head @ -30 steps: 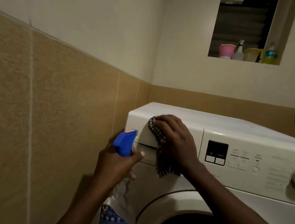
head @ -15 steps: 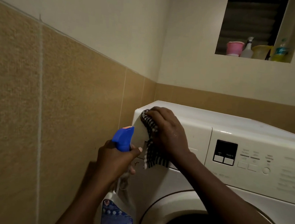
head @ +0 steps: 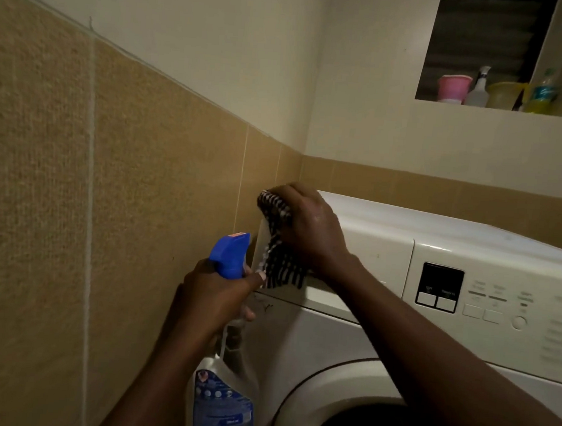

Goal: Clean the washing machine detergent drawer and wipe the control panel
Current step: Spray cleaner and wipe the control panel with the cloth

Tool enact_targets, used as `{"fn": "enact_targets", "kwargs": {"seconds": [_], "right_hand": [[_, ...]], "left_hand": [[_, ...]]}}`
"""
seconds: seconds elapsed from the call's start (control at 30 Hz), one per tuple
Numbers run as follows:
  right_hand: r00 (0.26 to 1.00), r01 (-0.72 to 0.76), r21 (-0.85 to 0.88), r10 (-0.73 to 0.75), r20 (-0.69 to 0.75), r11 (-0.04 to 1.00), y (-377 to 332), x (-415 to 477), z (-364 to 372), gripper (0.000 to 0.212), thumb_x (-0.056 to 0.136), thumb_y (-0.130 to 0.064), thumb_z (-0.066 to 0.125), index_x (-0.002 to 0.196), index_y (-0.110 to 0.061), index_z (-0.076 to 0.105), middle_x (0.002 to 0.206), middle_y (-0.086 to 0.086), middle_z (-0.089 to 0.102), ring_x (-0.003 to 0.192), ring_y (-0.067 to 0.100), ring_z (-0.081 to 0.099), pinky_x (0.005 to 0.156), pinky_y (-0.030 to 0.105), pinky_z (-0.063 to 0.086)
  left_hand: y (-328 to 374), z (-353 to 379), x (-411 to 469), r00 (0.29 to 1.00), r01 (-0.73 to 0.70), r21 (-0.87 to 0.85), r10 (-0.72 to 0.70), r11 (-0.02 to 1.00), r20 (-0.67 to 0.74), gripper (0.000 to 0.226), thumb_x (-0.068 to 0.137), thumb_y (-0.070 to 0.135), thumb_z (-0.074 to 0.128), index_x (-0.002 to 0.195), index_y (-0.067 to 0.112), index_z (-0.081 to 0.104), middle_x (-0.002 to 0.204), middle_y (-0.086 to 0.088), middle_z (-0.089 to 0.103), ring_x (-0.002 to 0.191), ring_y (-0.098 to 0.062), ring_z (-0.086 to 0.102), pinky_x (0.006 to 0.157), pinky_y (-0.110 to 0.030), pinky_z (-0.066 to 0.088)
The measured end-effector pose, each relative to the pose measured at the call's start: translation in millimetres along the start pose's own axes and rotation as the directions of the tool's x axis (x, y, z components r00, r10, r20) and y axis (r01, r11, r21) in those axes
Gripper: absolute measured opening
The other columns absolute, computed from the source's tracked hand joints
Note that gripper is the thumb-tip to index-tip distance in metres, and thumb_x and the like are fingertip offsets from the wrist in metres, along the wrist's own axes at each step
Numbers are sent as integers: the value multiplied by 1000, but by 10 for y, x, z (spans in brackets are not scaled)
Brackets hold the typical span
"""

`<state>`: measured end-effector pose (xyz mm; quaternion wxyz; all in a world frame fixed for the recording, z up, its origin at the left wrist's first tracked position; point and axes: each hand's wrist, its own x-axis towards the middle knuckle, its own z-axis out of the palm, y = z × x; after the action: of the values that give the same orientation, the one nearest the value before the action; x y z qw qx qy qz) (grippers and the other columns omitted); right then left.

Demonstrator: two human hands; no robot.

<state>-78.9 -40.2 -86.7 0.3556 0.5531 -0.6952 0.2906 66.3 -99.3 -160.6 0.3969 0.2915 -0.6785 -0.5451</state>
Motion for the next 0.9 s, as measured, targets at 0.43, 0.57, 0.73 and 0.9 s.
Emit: {"fn": "enact_targets", "kwargs": {"seconds": [0.43, 0.57, 0.73, 0.9], "right_hand": [[956, -200, -70, 179, -234, 977, 745, -284, -621, 47, 75, -1, 63, 118, -20, 62, 119, 3, 58, 111, 26, 52, 78, 31, 42], [958, -195, -65, 176, -227, 979, 757, -255, -630, 47, 76, -3, 64, 119, -21, 61, 119, 1, 57, 110, 25, 52, 77, 30, 41], [953, -195, -58, 175, -245, 979, 696, -265, -602, 49, 74, -1, 64, 119, -21, 61, 118, 2, 57, 109, 26, 52, 75, 32, 46], [975, 56, -195, -95, -200, 979, 429, -397, -374, 55, 72, 1, 65, 126, -6, 58, 125, 14, 56, 111, 31, 51, 83, 37, 48]], "left_hand": [[-74, 122, -4, 987, 79, 97, -91, 992, 130, 36, 73, 33, 84, 89, 11, 61, 61, -6, 68, 56, -22, 69, 81, -46, 60], [-53, 150, -52, 988, 64, 120, -80, 991, 135, 37, 74, 34, 83, 94, 13, 60, 78, -11, 72, 57, -22, 69, 75, -39, 60], [-123, 133, -122, 979, 120, 166, -144, 979, 142, 42, 75, 37, 81, 98, 8, 61, 66, -8, 68, 48, -15, 65, 58, -27, 54], [-274, 106, -168, 980, 172, 155, -184, 973, 71, 43, 72, 42, 82, 94, 11, 62, 60, -6, 71, 60, -23, 71, 78, -44, 61]]}}
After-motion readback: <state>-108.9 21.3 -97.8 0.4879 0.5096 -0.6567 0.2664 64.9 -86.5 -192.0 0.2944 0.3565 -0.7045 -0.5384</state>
